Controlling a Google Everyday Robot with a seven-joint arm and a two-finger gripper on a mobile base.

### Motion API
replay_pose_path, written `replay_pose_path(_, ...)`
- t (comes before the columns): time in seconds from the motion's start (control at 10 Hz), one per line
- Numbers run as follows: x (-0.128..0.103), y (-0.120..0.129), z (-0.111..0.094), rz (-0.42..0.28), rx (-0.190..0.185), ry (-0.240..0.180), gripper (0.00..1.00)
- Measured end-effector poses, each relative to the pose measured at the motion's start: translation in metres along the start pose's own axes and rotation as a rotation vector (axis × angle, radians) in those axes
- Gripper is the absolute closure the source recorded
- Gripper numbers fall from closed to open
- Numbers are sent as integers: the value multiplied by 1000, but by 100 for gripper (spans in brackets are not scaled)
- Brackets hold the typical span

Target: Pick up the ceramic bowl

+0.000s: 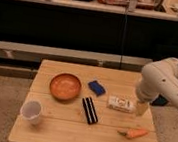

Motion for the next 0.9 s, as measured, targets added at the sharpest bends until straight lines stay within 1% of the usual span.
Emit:
replay_pose_path(0.1,-13,-4,-3,-28,13,9,20)
replay_pose_path(0.2,-20,-8,-5,-53,24,18,20)
replay_pose_path(0.4,-27,-11,-7,-99,35,33,20)
replay_pose_path(0.5,-35,-13,-7,-120,39,34,20)
replay_pose_path(0.8,-78,-23,-13,-213,58,37,20)
replay_pose_path(0.9,-81,-25,-14,-237,59,40,20)
